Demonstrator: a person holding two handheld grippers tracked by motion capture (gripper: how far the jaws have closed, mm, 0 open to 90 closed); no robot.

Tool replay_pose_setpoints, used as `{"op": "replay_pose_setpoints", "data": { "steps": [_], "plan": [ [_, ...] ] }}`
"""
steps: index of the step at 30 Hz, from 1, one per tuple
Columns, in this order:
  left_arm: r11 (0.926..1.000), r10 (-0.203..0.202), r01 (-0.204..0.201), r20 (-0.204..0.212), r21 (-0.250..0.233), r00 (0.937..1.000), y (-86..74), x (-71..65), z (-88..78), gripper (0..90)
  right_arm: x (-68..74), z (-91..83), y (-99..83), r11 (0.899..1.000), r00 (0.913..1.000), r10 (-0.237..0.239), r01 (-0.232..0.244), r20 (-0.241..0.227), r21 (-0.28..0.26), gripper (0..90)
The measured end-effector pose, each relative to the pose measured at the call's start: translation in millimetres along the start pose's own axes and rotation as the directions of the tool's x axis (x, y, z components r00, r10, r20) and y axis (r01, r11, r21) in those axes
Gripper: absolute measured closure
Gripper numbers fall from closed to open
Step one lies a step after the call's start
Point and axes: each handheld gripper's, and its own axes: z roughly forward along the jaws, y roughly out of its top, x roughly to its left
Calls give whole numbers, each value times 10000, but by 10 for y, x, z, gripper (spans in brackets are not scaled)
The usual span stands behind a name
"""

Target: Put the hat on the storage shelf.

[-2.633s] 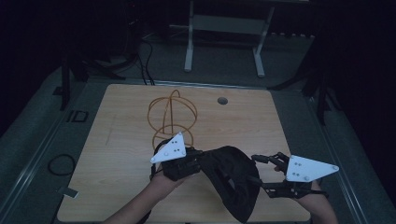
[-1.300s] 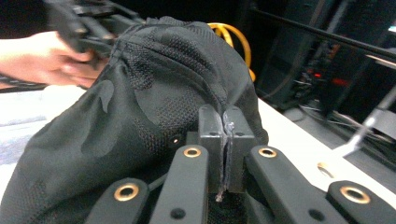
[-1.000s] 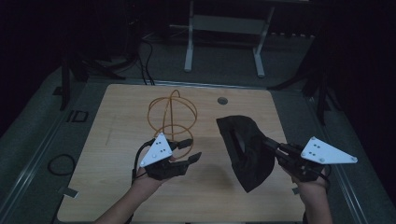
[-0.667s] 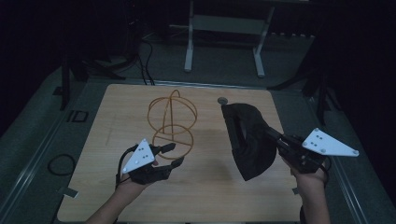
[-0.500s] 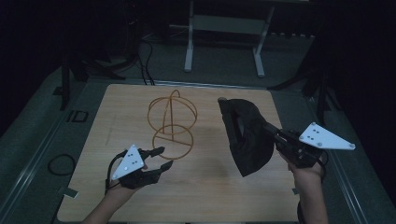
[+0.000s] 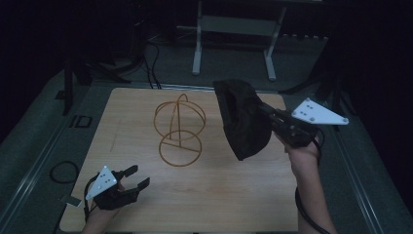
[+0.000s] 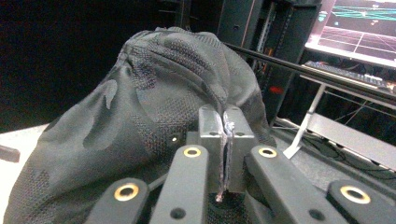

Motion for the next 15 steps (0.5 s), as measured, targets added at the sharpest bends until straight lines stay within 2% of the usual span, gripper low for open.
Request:
{"op": "replay_pose_setpoints", "data": {
  "steps": [1, 2, 4, 6, 8, 9, 11, 13, 14, 15],
  "plan": [
    [9998, -181, 183, -200, 93, 9996, -49, 32, -12, 270, 10, 40, 20, 10000, 10000, -42, 42, 45, 35, 884],
    [9991, -336, 345, -373, 227, 9987, -81, 50, -14, 169, 27, 108, 52, 9998, 9999, -149, 150, -9, 108, 884],
    [9980, -457, 483, -630, 407, 9970, -147, 73, -26, 19, 64, 215, 89, 9995, 9997, -257, 257, -40, 186, 884],
    [9969, -584, 632, -955, 474, 9937, -193, 89, -58, 9, 104, 321, 118, 9991, 9995, -298, 301, -108, 296, 884],
    [9960, -844, 878, -1405, 182, 9865, -233, 117, -100, 9, 151, 420, 142, 9986, 9993, -363, 366, -90, 384, 884],
    [9948, -999, 1016, -1679, 17, 9807, -243, 141, -125, 9, 168, 455, 151, 9985, 9993, -348, 355, -160, 410, 884],
    [9913, -1312, 1282, -1794, -281, 9750, -251, 183, -159, 10, 222, 543, 173, 9982, 9990, -395, 405, -220, 451, 884],
    [9885, -1510, 1468, -1721, -366, 9734, -258, 205, -170, 10, 280, 627, 198, 9982, 9980, -393, 415, -493, 440, 883],
    [9887, -1499, 1469, -1711, -298, 9738, -263, 205, -166, 10, 309, 662, 210, 9979, 9975, -426, 453, -568, 469, 883],
    [9904, -1372, 1382, -1652, -55, 9767, -278, 197, -152, 10, 328, 688, 218, 9975, 9966, -459, 494, -677, 513, 884]
  ]
}}
